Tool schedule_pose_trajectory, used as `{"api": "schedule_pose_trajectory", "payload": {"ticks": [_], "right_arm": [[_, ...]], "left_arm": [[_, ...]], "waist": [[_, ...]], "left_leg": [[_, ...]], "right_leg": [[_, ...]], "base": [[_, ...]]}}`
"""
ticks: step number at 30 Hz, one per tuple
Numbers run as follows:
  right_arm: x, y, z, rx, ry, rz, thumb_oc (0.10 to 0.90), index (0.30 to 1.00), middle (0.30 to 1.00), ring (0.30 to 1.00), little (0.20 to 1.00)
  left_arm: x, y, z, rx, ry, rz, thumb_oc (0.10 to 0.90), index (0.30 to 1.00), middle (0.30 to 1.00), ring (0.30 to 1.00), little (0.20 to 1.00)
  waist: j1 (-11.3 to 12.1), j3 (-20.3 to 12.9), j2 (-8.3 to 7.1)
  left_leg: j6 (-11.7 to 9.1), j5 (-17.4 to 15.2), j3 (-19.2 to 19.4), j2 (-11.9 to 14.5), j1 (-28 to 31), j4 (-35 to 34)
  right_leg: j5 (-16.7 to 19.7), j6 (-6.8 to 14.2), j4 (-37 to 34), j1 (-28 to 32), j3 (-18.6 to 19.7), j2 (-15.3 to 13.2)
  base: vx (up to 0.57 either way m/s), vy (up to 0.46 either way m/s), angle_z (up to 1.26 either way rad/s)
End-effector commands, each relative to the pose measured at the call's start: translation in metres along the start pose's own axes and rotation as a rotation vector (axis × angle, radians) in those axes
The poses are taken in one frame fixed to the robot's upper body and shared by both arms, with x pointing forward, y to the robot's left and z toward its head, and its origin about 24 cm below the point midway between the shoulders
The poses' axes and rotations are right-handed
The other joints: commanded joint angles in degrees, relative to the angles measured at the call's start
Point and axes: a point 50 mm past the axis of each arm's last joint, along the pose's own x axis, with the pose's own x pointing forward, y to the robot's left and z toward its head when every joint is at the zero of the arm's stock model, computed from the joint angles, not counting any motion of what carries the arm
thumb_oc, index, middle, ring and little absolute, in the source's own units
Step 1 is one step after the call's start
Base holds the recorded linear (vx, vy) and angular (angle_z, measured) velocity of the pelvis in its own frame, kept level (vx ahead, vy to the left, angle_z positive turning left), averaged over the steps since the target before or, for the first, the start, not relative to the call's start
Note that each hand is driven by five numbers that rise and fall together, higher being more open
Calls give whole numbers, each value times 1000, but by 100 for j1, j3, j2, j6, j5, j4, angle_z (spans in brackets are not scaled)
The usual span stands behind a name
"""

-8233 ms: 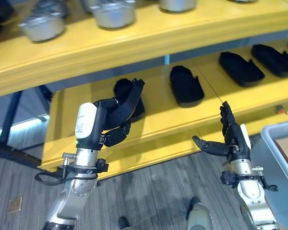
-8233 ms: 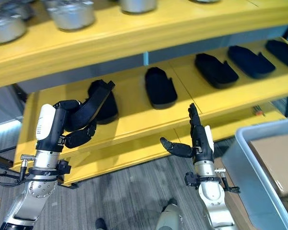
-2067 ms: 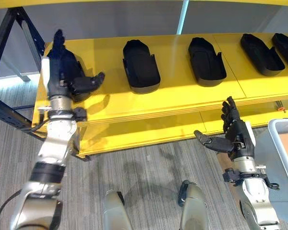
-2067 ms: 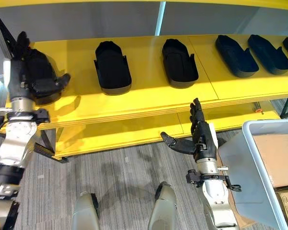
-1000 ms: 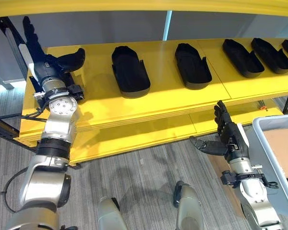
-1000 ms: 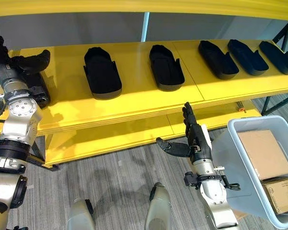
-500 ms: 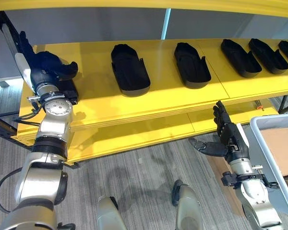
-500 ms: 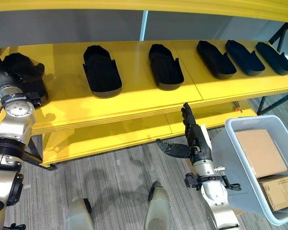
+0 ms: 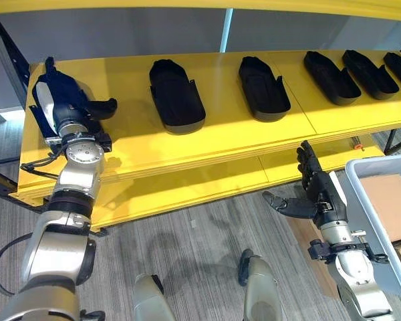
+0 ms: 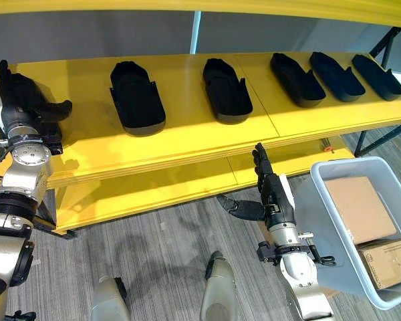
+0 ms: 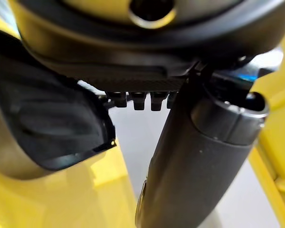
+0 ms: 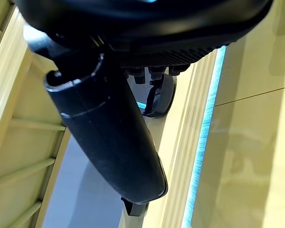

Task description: Move parts from the plastic box to the shelf.

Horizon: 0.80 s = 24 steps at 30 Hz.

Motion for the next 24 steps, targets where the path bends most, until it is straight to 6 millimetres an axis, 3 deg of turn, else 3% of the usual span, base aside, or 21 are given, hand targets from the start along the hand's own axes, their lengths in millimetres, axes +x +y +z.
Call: {"api": "schedule_pose_trajectory", "payload": {"ticks": [1,17,24], "right_arm": [[5,-20,50,-38,-266,-28,900,1000,1000,1000,1000],[1,-24,49,-40,-252,-33,900,1000,1000,1000,1000],[-1,-24,48,-42,-244,-23,900,1000,1000,1000,1000]], "left_arm": [[19,7,75,-91,-230,39,900,1000,1000,1000,1000],[24,3,53,-128,-67,36,900,1000,1000,1000,1000],[29,12,42,-156,15,88,900,1000,1000,1000,1000]], "waist": [[88,-383,-36],[92,-305,-90],[141,-263,-118]], "left_leg": [[125,421,-113,-98,66,-502],[160,391,-127,-121,-59,-379],[172,350,-163,-133,-113,-312]], "right_leg": [[-882,0,613,388,214,44],[-903,-5,693,296,219,44],[-937,-8,743,287,204,18]], "base": [[0,0,0],[3,2,-2],[0,0,0]]}}
